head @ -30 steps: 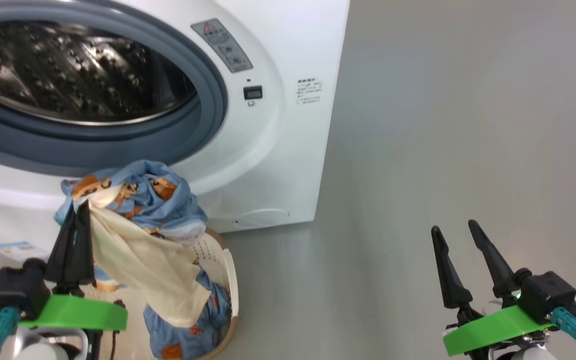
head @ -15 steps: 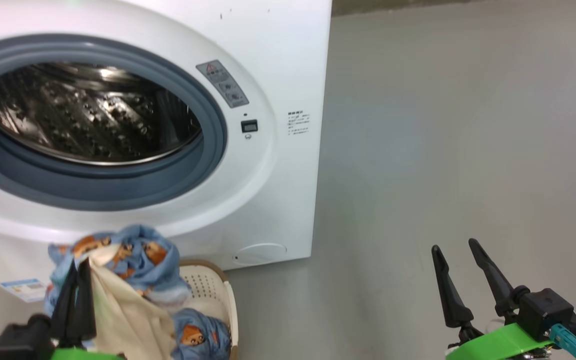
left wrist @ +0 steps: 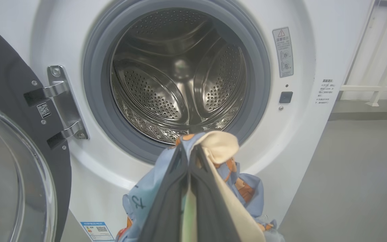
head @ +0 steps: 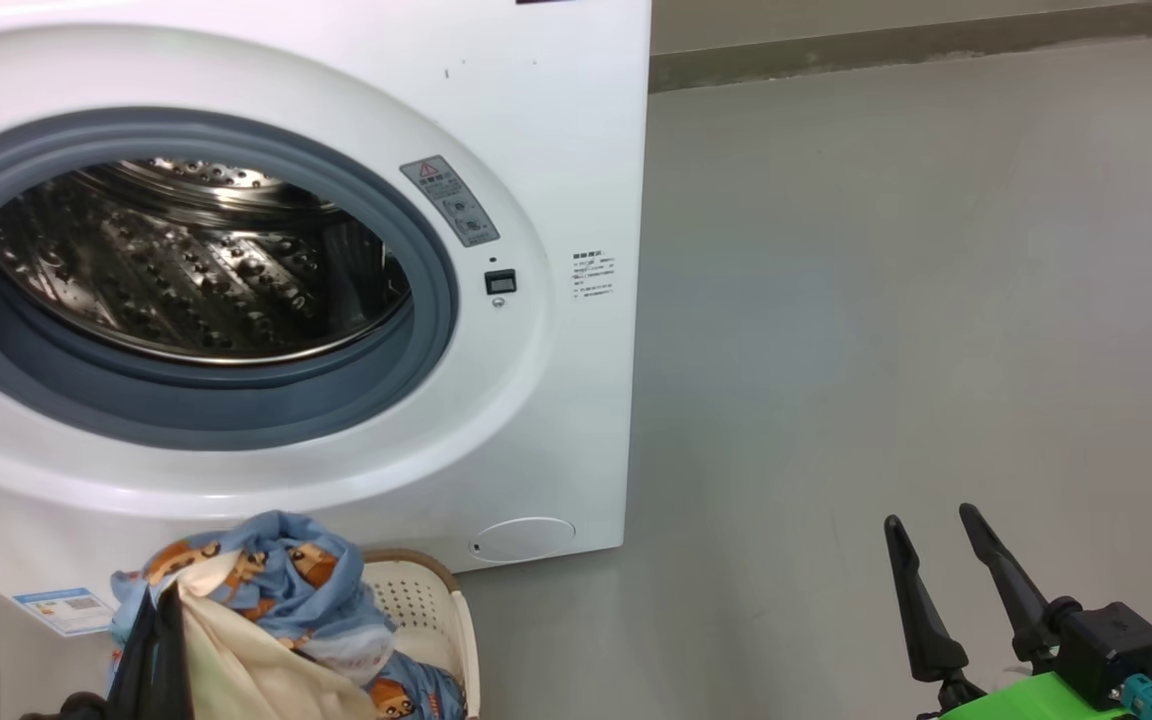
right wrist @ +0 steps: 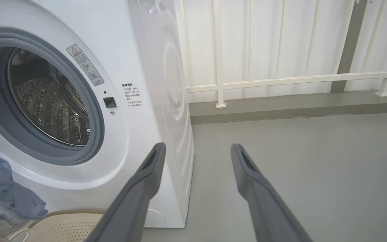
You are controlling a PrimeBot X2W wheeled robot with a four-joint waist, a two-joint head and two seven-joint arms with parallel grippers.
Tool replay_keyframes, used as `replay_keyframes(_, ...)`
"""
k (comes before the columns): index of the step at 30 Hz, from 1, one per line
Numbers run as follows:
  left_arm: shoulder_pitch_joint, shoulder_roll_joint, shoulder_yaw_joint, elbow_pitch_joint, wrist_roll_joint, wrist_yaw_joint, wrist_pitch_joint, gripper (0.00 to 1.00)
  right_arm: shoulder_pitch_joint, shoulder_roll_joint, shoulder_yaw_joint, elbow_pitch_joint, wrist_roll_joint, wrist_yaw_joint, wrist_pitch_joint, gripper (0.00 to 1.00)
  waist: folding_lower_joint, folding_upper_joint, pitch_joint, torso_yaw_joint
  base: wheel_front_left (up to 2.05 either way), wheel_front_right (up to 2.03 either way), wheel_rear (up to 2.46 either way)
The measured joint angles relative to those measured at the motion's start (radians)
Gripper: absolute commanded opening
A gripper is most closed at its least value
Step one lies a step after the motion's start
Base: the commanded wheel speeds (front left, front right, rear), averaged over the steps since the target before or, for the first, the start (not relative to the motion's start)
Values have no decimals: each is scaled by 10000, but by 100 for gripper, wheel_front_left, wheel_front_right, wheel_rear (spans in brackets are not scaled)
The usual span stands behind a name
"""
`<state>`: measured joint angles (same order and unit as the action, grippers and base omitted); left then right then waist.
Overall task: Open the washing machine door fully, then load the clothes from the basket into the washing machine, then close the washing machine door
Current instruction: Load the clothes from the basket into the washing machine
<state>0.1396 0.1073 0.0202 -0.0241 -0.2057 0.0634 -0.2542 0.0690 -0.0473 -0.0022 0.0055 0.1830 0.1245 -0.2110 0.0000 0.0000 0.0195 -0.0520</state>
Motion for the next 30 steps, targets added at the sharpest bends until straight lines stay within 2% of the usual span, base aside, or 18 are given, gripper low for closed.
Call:
replay_keyframes(15, -141, -117, 12, 123, -100, 12, 0, 0, 87, 0, -21, -104, -29, 0, 73, 100, 0, 0, 259, 74, 0, 0, 0)
replay_keyframes(23, -1361, -130, -35, 732, -128, -247, 0, 0, 51, 2, 56, -121, -27, 0, 73, 100, 0, 0, 799, -33, 0, 0, 0)
replay_keyframes(30, -3038, 31, -42, 1730, -215, -431, 0, 0, -367, 0, 219, -142, -25, 0, 71, 100, 0, 0, 1457, -206, 0, 0, 0)
